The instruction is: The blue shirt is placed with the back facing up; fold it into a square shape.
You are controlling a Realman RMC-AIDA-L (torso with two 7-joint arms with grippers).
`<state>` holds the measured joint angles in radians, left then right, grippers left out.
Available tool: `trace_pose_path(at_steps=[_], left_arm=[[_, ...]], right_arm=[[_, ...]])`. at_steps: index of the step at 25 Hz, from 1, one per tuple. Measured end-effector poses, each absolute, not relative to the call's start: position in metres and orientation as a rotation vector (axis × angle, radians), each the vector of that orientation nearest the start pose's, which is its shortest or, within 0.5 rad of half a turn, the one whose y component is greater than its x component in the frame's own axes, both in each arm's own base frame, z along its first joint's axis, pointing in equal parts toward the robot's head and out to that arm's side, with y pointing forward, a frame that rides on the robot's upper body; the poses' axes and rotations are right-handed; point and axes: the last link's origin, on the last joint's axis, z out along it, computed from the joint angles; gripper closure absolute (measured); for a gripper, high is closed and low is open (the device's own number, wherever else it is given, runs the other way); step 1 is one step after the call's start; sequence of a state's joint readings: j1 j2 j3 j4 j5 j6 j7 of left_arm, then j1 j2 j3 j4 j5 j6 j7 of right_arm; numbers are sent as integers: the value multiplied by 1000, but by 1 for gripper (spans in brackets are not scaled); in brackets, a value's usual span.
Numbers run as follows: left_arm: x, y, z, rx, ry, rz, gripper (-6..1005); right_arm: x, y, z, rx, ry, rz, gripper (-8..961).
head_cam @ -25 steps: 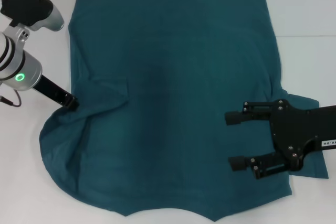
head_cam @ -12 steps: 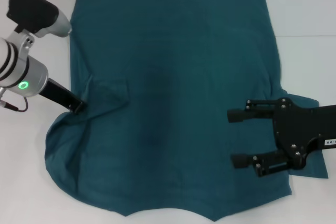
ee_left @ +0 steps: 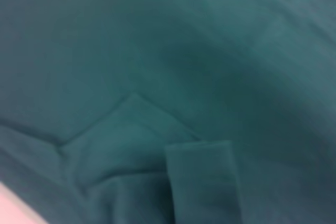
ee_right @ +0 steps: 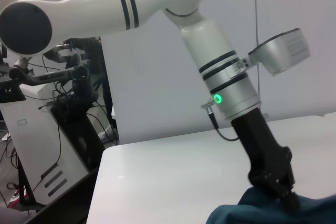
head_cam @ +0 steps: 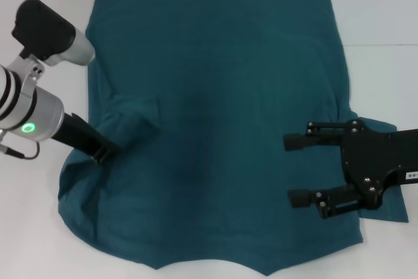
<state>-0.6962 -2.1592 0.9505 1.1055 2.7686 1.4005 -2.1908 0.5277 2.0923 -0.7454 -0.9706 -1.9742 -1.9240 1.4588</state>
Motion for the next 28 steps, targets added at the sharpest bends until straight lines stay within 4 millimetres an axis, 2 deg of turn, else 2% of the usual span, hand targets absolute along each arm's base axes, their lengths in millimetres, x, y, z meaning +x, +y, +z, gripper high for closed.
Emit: trace_pose_path(at_steps=[9,18,21,24,28], left_arm=[[-223,372,-4,-2665,-886,338,966],[-217,361,5,-2720,-864,178,936],[-213,353,10,-2753,-849,64,869],[-206,340,21,-2807,-797,-165,803],[-210,325,39,-2803,-751,-414,697]], right_arm=[[208,306,39,-3004,249,772,51],[214,305,45,-2967,275,779,51],[215,307,48,-2948,284,782,51],[215,309,53,-2929,313,762,51],[213,312,62,-2897,360,706,52]])
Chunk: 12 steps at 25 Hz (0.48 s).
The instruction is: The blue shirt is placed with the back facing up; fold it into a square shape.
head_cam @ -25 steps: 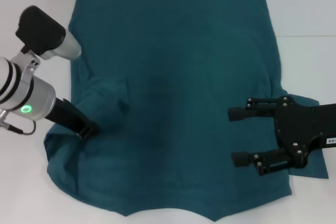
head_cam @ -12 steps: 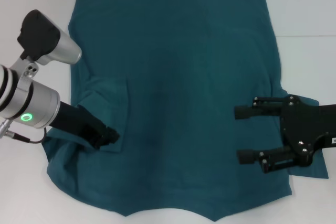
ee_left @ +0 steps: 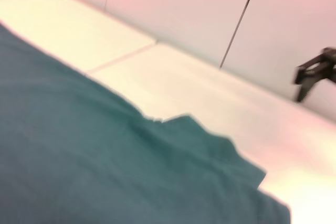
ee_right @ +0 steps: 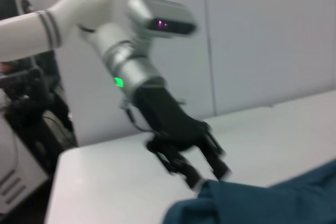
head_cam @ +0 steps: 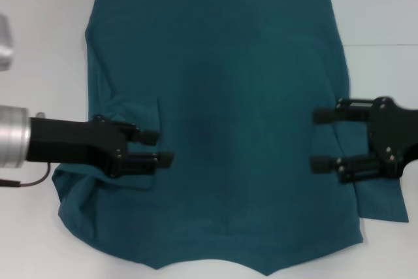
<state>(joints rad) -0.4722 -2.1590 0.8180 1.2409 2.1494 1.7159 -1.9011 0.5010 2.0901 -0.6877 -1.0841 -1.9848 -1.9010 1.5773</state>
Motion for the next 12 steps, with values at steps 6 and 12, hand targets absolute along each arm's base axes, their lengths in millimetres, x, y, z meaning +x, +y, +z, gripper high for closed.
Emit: trace_pose_path(at_steps=[6,12], left_arm=[[-233,308,47,-2759,-716,-528,453],[-253,294,46,-2736,-670,-603,208]], right_arm=[[210,321,90,-2817,466,400,52],[202,329,106,-2732,529,-99,52]])
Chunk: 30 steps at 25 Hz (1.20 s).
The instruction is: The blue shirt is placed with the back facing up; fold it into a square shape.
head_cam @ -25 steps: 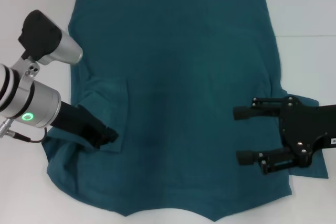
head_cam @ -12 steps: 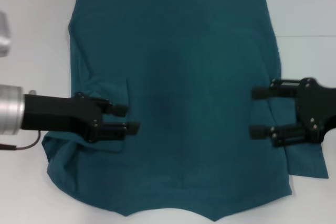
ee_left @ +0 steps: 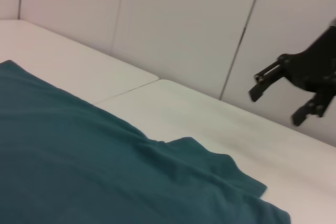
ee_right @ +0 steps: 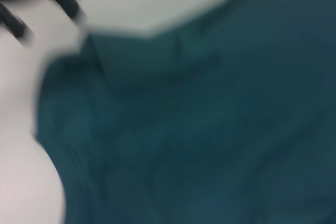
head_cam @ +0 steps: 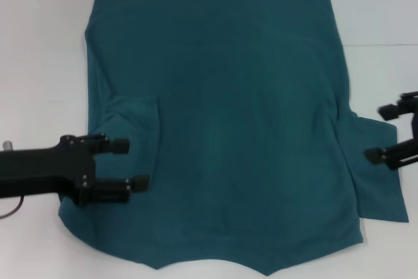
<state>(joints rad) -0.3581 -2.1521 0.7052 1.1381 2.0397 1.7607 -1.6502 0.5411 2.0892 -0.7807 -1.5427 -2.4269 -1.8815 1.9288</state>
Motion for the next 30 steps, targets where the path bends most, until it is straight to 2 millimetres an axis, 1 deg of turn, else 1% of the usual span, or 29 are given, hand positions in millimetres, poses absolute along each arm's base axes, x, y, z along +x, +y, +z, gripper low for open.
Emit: trace_pose_path(at_steps=[4,8,10,13,19,24,30], left_arm=[[-266,285,43,-2772,-711,-624,110],[-275,284,42,-2768,-769,-632,110],[-276,285,42,-2761,-776,-632,110],[-278,286,42,-2750,-780,-628,110],[-280,290,34,-2735,-795,-622,110],[-281,292,33,-2722,-800,-616,111],[-281,294,31,-2712,-798,-616,111]], right_arm=[[206,337,102,-2660,581,-407,52],[214,346,92,-2552,622,-641,52],[219,349,88,-2502,631,-704,53],[225,353,79,-2470,662,-734,53],[245,361,53,-2464,741,-764,53],[253,364,45,-2448,758,-760,118],[262,368,37,-2438,774,-747,157]])
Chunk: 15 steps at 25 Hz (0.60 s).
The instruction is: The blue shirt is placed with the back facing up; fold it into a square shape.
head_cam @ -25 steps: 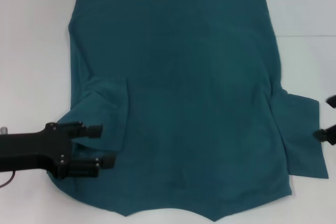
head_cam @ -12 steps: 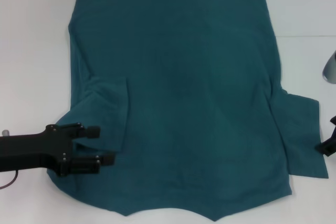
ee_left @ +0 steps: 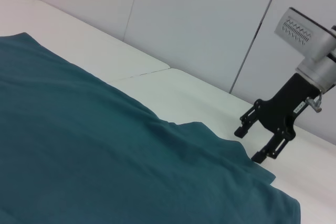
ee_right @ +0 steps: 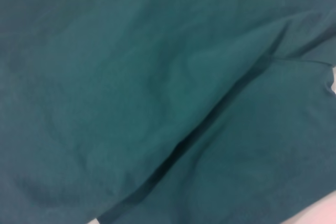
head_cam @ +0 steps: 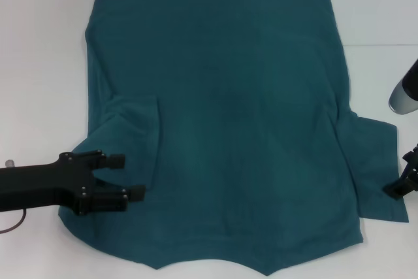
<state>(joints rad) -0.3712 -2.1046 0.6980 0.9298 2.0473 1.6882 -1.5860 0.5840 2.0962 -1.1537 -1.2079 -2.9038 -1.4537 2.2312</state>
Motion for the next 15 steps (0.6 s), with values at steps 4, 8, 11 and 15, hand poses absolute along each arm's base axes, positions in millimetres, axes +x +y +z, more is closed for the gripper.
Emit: trace_pose_path(at_steps=[4,8,11,15], left_arm=[[-281,294,29,-2706,-800,-617,111],[-282,293,29,-2704,-805,-617,111],[-283,293,29,-2702,-808,-617,111],[-283,292,29,-2701,-810,-619,110]], right_arm=[[263,370,33,-2432,772,-737,184],[265,372,34,-2418,780,-723,210],[267,372,34,-2411,787,-716,230],[270,373,31,-2412,793,-716,319]])
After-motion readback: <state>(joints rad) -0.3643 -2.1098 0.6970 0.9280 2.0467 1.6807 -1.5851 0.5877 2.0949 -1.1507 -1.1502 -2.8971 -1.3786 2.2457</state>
